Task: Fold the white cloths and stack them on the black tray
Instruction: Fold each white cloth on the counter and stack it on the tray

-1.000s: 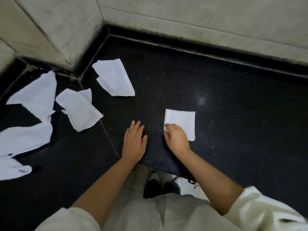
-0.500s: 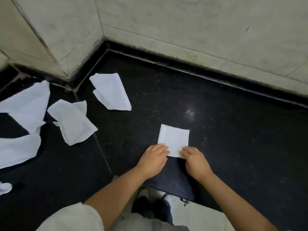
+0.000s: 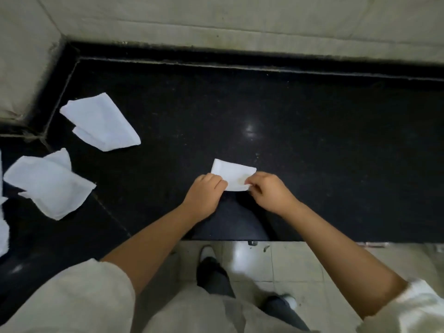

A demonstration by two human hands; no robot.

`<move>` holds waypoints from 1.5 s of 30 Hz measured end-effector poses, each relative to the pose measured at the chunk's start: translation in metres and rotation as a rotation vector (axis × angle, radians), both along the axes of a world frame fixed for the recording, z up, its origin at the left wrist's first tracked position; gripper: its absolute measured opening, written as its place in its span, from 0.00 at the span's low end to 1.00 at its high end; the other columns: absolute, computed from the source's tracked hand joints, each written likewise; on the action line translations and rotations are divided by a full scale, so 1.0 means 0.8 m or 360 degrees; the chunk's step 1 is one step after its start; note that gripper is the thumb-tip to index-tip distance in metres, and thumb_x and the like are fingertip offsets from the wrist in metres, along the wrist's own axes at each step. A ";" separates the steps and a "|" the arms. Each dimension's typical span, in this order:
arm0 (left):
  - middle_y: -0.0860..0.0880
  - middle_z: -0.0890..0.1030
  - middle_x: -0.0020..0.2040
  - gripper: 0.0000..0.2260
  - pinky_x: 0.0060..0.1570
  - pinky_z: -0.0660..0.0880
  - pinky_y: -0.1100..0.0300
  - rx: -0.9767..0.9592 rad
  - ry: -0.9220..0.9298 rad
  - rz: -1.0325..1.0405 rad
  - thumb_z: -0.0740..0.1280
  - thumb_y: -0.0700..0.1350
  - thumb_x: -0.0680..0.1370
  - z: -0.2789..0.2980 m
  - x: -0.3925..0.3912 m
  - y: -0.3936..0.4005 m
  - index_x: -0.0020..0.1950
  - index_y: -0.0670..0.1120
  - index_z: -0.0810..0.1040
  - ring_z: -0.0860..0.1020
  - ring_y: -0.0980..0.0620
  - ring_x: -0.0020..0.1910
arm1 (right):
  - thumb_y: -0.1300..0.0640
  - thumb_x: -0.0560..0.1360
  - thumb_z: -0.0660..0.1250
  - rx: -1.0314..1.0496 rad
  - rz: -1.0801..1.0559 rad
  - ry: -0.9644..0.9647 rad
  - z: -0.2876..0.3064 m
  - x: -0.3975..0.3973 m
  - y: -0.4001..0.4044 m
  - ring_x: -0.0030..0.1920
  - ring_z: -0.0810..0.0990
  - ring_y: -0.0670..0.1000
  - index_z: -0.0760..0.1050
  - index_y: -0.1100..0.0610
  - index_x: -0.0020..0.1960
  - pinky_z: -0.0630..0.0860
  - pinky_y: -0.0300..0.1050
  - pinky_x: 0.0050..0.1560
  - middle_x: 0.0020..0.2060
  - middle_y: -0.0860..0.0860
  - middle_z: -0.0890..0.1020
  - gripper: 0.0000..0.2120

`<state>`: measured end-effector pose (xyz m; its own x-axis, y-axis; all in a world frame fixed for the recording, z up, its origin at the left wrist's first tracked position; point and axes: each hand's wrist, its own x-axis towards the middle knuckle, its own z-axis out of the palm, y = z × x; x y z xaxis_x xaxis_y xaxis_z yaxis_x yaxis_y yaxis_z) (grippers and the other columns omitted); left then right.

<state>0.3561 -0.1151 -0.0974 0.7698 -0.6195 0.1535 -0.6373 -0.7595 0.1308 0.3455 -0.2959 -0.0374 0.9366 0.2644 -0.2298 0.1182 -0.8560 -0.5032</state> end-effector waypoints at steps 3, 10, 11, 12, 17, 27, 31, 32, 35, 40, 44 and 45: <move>0.46 0.77 0.31 0.05 0.36 0.59 0.59 -0.0175 -0.0272 -0.0150 0.56 0.38 0.69 0.013 -0.007 -0.047 0.40 0.44 0.71 0.65 0.49 0.36 | 0.69 0.73 0.62 0.0022 -0.0130 -0.0062 0.026 -0.025 -0.060 0.51 0.78 0.58 0.79 0.65 0.52 0.65 0.34 0.45 0.49 0.61 0.81 0.11; 0.46 0.76 0.34 0.08 0.33 0.59 0.59 -0.0247 -0.0463 -0.0561 0.56 0.42 0.68 0.090 -0.053 -0.257 0.46 0.45 0.67 0.61 0.51 0.36 | 0.64 0.70 0.66 -0.0068 -0.0468 -0.0305 0.091 -0.134 -0.246 0.51 0.77 0.57 0.76 0.62 0.55 0.68 0.39 0.48 0.47 0.57 0.76 0.13; 0.46 0.75 0.34 0.08 0.32 0.59 0.60 -0.0295 -0.0452 -0.0659 0.56 0.42 0.68 0.103 -0.069 -0.298 0.46 0.45 0.67 0.61 0.51 0.36 | 0.62 0.71 0.67 -0.0145 -0.0548 -0.0316 0.098 -0.160 -0.277 0.52 0.77 0.57 0.75 0.60 0.56 0.71 0.44 0.50 0.49 0.57 0.76 0.14; 0.47 0.75 0.34 0.08 0.30 0.60 0.61 -0.0294 -0.0460 -0.0756 0.55 0.42 0.68 0.117 -0.084 -0.339 0.45 0.45 0.68 0.62 0.51 0.36 | 0.60 0.72 0.67 -0.0240 -0.0640 -0.0331 0.105 -0.186 -0.309 0.53 0.76 0.57 0.74 0.59 0.57 0.72 0.47 0.51 0.51 0.57 0.76 0.15; 0.44 0.76 0.39 0.11 0.28 0.59 0.60 0.0008 -0.0481 -0.1162 0.58 0.38 0.70 0.177 -0.166 -0.525 0.48 0.40 0.75 0.77 0.45 0.36 | 0.55 0.77 0.58 -0.0761 -0.0865 -0.0328 0.135 -0.312 -0.469 0.56 0.76 0.58 0.75 0.59 0.55 0.72 0.50 0.49 0.53 0.56 0.77 0.12; 0.46 0.78 0.30 0.26 0.14 0.54 0.68 0.0289 -0.0710 -0.1509 0.74 0.39 0.53 0.230 -0.231 -0.796 0.49 0.38 0.74 0.76 0.50 0.23 | 0.57 0.80 0.54 -0.0824 -0.0872 -0.0009 0.211 -0.410 -0.725 0.52 0.76 0.59 0.69 0.57 0.41 0.70 0.49 0.50 0.49 0.60 0.77 0.11; 0.44 0.78 0.33 0.22 0.15 0.57 0.66 0.0192 -0.0710 -0.1521 0.76 0.35 0.54 0.245 -0.215 -0.918 0.47 0.37 0.77 0.79 0.46 0.26 | 0.58 0.80 0.53 -0.0819 -0.0937 0.0054 0.226 -0.401 -0.836 0.50 0.76 0.60 0.67 0.58 0.39 0.67 0.47 0.45 0.43 0.59 0.73 0.12; 0.43 0.78 0.34 0.21 0.16 0.55 0.65 0.0207 -0.0675 -0.1522 0.77 0.36 0.55 0.255 -0.213 -0.949 0.45 0.37 0.78 0.79 0.46 0.28 | 0.58 0.80 0.53 -0.0831 -0.0954 0.0031 0.233 -0.394 -0.869 0.50 0.76 0.61 0.68 0.60 0.41 0.69 0.49 0.47 0.45 0.62 0.75 0.12; 0.43 0.76 0.49 0.21 0.27 0.62 0.59 0.0055 -0.0676 -0.1410 0.74 0.40 0.65 0.280 -0.188 -1.050 0.56 0.40 0.74 0.78 0.45 0.47 | 0.60 0.79 0.54 -0.0863 -0.0989 -0.0098 0.261 -0.367 -0.970 0.51 0.76 0.61 0.69 0.61 0.41 0.69 0.52 0.52 0.49 0.64 0.77 0.10; 0.43 0.79 0.49 0.10 0.42 0.75 0.56 -0.0334 -0.0455 -0.1220 0.63 0.44 0.77 0.343 -0.130 -1.193 0.56 0.42 0.76 0.79 0.46 0.49 | 0.62 0.79 0.55 -0.0788 -0.1031 -0.0401 0.320 -0.310 -1.125 0.52 0.73 0.59 0.72 0.62 0.42 0.64 0.46 0.49 0.45 0.62 0.73 0.10; 0.43 0.77 0.57 0.14 0.54 0.69 0.56 -0.0464 -0.0166 -0.0978 0.61 0.44 0.79 0.400 -0.086 -1.288 0.63 0.42 0.74 0.74 0.45 0.59 | 0.65 0.76 0.58 -0.0665 -0.1067 -0.0664 0.371 -0.255 -1.233 0.50 0.75 0.61 0.74 0.72 0.45 0.64 0.50 0.46 0.42 0.66 0.75 0.11; 0.42 0.78 0.57 0.14 0.54 0.69 0.56 -0.0487 -0.0165 -0.0926 0.62 0.43 0.79 0.409 -0.077 -1.305 0.63 0.42 0.75 0.74 0.44 0.58 | 0.65 0.75 0.59 -0.0626 -0.1066 -0.0716 0.377 -0.242 -1.255 0.48 0.76 0.63 0.75 0.73 0.46 0.64 0.51 0.45 0.43 0.69 0.77 0.11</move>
<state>0.2946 -1.1594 0.2296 0.2945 -0.8462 0.4441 -0.9531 -0.2259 0.2016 0.1519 -1.2995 0.2643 0.8895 -0.3904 0.2373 -0.3530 -0.9170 -0.1857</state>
